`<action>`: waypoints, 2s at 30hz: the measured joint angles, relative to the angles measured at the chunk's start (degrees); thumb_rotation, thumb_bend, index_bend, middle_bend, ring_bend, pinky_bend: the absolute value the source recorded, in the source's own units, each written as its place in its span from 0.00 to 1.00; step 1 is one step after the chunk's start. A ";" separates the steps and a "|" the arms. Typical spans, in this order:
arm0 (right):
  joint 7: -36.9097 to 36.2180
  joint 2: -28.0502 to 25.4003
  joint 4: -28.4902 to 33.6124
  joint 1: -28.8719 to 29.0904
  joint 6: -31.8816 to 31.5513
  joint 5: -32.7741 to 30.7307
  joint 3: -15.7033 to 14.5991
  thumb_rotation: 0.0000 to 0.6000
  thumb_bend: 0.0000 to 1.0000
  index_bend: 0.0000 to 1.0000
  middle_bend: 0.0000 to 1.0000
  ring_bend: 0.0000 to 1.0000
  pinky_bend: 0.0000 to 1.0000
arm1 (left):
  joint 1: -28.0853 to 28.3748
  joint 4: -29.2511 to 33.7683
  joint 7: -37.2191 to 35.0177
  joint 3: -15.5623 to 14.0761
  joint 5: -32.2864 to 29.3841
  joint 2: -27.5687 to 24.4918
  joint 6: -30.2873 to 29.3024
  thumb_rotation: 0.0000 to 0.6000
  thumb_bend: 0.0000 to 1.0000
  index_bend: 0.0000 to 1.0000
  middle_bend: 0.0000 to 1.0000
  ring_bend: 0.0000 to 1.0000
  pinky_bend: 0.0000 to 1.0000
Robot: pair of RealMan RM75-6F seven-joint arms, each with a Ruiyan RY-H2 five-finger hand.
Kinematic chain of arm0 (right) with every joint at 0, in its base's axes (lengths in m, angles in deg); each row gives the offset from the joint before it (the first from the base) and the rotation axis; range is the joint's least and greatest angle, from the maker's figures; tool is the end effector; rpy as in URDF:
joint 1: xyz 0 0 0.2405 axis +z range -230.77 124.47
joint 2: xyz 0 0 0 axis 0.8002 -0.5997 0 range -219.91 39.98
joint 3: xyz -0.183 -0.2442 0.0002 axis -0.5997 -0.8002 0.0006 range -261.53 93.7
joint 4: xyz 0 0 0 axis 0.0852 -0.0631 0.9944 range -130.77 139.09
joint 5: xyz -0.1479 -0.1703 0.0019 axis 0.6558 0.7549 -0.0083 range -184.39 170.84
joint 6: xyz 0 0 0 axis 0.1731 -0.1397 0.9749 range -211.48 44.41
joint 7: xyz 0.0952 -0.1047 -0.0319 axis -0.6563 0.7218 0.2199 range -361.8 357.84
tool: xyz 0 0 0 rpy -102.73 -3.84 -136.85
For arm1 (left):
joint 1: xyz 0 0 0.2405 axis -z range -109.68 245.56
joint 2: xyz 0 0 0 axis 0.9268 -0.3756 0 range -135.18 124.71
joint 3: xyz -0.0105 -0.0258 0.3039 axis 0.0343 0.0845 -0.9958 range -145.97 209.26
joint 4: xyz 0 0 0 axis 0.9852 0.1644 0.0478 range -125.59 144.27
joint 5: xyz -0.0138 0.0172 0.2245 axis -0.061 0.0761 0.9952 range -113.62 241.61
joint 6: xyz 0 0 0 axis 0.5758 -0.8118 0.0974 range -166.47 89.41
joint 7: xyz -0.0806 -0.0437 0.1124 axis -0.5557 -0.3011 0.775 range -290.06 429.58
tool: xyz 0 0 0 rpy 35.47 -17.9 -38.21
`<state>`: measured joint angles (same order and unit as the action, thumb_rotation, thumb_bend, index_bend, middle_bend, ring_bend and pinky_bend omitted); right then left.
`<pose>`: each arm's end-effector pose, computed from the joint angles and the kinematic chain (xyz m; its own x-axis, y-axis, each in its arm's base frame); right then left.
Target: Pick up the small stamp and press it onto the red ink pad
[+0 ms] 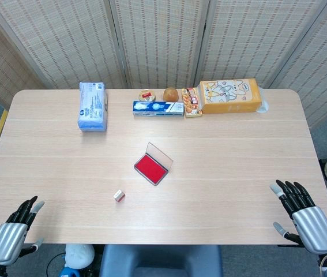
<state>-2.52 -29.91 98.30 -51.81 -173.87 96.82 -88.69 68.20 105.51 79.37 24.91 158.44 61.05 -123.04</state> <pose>-0.3340 -0.1299 0.1662 0.4260 -0.0695 0.9021 -0.8831 -0.2485 0.3979 -0.3466 0.1168 0.1176 0.4558 0.1950 0.8685 0.8901 -0.1028 -0.4440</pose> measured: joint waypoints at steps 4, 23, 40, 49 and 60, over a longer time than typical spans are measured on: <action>-0.23 -0.07 -0.03 -0.01 -0.11 -0.08 0.03 1.00 0.25 0.00 0.00 0.00 0.00 | 0.04 0.05 0.76 -0.03 0.04 0.18 0.24 1.00 0.29 0.00 0.00 0.00 0.25; -0.78 -0.26 0.30 0.46 0.50 -1.18 0.46 1.00 0.25 0.00 0.00 0.00 0.00 | 3.64 3.56 1.19 1.92 2.85 -3.13 1.41 1.00 0.29 0.00 0.76 0.59 0.36; -0.69 -0.29 0.10 0.53 0.68 -0.97 0.25 1.00 0.25 0.00 0.00 0.00 0.00 | 9.69 10.10 3.41 3.50 5.23 -6.60 7.17 1.00 0.29 0.12 1.00 0.97 0.71; 0.18 -0.04 0.51 1.31 2.97 -2.96 0.77 1.00 0.25 0.00 0.00 0.00 0.00 | 18.27 11.75 2.54 6.18 6.02 -6.66 17.16 1.00 0.29 0.25 1.00 1.00 0.92; 1.53 0.15 1.50 3.07 7.46 -7.52 2.10 1.00 0.25 0.00 0.00 0.00 0.00 | 28.84 12.26 10.78 10.99 -7.26 -2.25 33.63 1.00 0.29 0.20 1.00 1.00 0.94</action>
<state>-0.99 -29.77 99.80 -48.74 -166.41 89.30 -86.59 97.03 117.78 90.15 35.90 151.18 58.80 -89.42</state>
